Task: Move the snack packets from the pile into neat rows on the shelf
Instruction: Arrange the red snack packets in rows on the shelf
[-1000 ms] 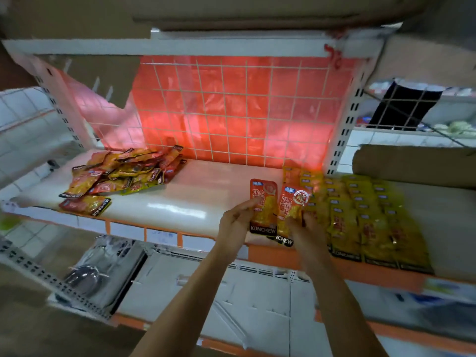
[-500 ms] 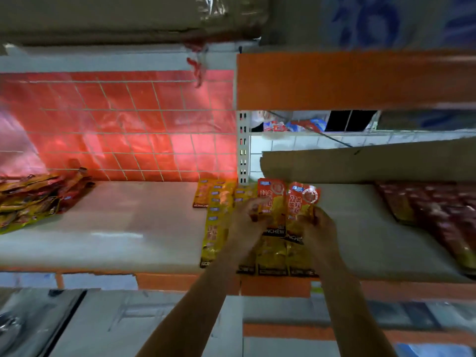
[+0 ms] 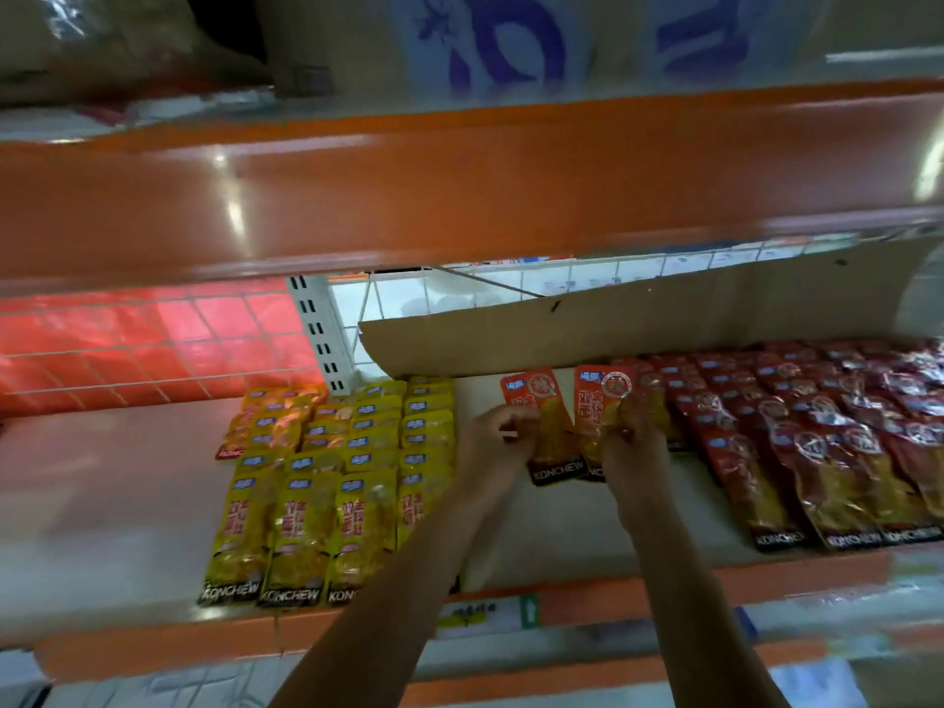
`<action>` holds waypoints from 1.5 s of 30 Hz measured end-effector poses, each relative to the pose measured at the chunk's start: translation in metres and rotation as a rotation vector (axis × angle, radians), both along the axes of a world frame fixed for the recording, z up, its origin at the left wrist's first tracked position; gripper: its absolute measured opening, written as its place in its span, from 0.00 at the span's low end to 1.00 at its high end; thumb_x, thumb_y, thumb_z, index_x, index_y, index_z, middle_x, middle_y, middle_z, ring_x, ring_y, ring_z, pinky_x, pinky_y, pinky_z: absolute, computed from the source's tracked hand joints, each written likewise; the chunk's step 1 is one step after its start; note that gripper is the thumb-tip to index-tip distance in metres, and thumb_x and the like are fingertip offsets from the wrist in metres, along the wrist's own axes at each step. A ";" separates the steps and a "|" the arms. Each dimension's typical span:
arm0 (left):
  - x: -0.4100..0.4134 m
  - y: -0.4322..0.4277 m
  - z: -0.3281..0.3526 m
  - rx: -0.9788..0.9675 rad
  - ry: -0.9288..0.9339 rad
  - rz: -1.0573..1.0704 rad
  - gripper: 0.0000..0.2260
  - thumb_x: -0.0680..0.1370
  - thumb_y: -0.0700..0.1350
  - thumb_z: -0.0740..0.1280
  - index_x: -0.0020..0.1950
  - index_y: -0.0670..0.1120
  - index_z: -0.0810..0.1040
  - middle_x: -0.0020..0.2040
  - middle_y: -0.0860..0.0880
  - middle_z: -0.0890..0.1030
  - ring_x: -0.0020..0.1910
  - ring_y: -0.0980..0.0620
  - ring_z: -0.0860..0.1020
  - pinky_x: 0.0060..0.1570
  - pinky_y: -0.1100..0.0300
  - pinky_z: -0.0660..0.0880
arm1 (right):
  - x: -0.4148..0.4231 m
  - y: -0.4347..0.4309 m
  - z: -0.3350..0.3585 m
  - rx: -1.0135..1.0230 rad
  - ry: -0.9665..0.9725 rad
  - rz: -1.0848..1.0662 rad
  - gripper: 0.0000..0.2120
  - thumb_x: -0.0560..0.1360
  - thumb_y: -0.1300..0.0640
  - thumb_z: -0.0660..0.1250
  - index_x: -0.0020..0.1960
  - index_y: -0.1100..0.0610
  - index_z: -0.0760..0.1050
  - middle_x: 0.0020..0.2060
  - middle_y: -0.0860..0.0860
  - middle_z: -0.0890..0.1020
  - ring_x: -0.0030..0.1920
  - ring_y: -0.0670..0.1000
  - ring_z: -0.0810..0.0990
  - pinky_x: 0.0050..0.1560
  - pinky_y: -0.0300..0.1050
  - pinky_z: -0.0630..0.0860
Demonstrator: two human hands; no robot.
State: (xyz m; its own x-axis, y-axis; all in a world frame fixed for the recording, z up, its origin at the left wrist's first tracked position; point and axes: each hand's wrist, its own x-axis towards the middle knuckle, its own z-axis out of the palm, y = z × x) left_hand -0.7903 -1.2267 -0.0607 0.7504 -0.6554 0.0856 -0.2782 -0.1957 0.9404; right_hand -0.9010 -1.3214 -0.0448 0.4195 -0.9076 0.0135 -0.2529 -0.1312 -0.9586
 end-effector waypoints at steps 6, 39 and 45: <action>-0.021 -0.046 -0.006 0.078 0.058 -0.075 0.09 0.78 0.44 0.66 0.57 0.51 0.82 0.53 0.53 0.83 0.51 0.58 0.81 0.55 0.58 0.78 | -0.037 -0.037 -0.007 -0.026 0.112 -0.128 0.12 0.71 0.61 0.58 0.53 0.57 0.73 0.40 0.54 0.79 0.39 0.56 0.76 0.38 0.44 0.68; -0.062 -0.123 -0.011 0.237 -0.145 -0.105 0.19 0.75 0.46 0.71 0.65 0.45 0.75 0.56 0.47 0.82 0.49 0.55 0.79 0.44 0.70 0.70 | -0.090 -0.086 -0.004 -0.084 0.209 -0.171 0.13 0.76 0.62 0.61 0.60 0.60 0.73 0.35 0.48 0.74 0.36 0.50 0.73 0.35 0.44 0.64; -0.059 -0.123 -0.015 0.260 -0.167 -0.116 0.17 0.74 0.46 0.72 0.62 0.45 0.77 0.54 0.47 0.82 0.50 0.51 0.80 0.51 0.59 0.75 | -0.092 -0.084 -0.001 -0.129 0.230 -0.121 0.19 0.78 0.60 0.62 0.68 0.58 0.71 0.38 0.49 0.76 0.36 0.46 0.72 0.35 0.43 0.65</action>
State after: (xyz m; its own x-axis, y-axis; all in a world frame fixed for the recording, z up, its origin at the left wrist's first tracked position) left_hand -0.8498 -1.3498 -0.0753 0.6592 -0.7517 0.0202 -0.4591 -0.3810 0.8025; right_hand -0.9926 -1.4059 -0.0456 0.3141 -0.9481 0.0490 -0.4828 -0.2039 -0.8516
